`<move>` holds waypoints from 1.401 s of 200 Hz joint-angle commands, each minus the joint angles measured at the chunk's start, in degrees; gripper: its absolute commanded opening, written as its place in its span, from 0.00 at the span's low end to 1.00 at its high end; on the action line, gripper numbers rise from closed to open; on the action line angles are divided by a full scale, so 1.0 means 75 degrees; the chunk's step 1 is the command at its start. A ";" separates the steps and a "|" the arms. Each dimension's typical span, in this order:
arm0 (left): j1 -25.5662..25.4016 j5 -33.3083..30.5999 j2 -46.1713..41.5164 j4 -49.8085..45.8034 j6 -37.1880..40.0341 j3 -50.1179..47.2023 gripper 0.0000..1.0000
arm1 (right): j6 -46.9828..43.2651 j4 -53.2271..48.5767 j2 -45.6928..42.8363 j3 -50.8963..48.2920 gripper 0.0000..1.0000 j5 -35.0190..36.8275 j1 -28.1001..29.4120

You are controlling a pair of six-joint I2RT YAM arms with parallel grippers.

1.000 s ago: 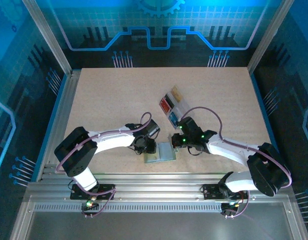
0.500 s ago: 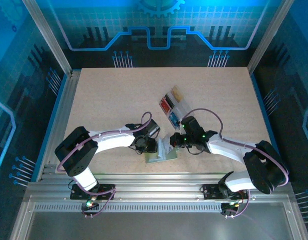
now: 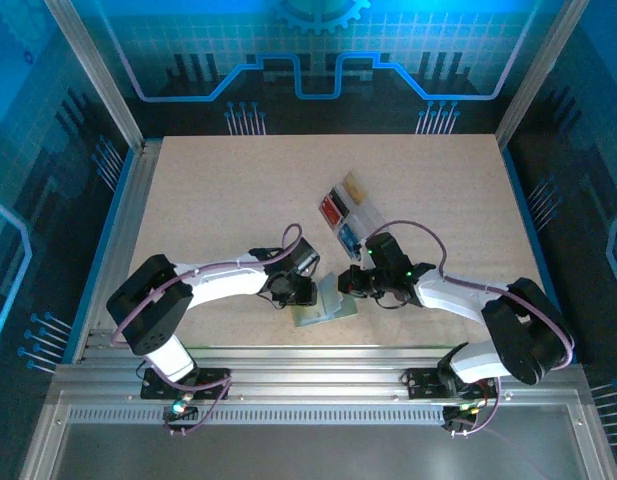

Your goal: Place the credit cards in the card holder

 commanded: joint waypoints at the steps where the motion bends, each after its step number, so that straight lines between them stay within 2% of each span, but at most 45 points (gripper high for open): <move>1: 0.0123 0.0316 -0.0472 -0.0057 -0.0156 -0.0208 0.40 | 0.0141 0.0235 0.0190 0.0135 0.00 -0.0117 0.0257; 66: 0.0722 0.0664 -0.1689 -0.0170 -0.0308 -0.0853 0.48 | -0.0013 -0.0093 0.0560 0.0702 0.00 0.0207 0.0747; 104: 0.0773 0.0610 -0.1861 -0.0356 -0.0149 -0.0931 0.53 | -0.0171 -0.0440 0.0792 0.1067 0.00 0.0513 0.1035; 135: 0.0769 0.0636 -0.1485 -0.0279 -0.0049 -0.0916 0.52 | -0.0265 -0.0647 0.0982 0.1249 0.00 0.0708 0.1198; 153: 0.0762 0.0609 -0.1306 -0.0256 -0.0051 -0.0910 0.47 | -0.0342 -0.0850 0.1057 0.1385 0.00 0.0879 0.1314; 185: 0.0759 0.0437 -0.1570 -0.0414 -0.0134 -0.1093 0.43 | -0.0488 -0.1080 0.1168 0.1549 0.00 0.1078 0.1414; 232: 0.0755 0.0031 -0.3035 -0.1089 -0.0330 -0.1051 0.57 | -0.0522 -0.1214 0.1328 0.1615 0.00 0.1262 0.1508; 245: 0.0764 0.0136 -0.2933 -0.1096 -0.0259 -0.1014 0.61 | -0.0530 -0.1213 0.1374 0.1644 0.00 0.1251 0.1520; 280: 0.0628 0.0412 -0.1839 -0.0674 -0.0132 -0.0923 0.60 | -0.0543 -0.1225 0.1376 0.1664 0.00 0.1262 0.1540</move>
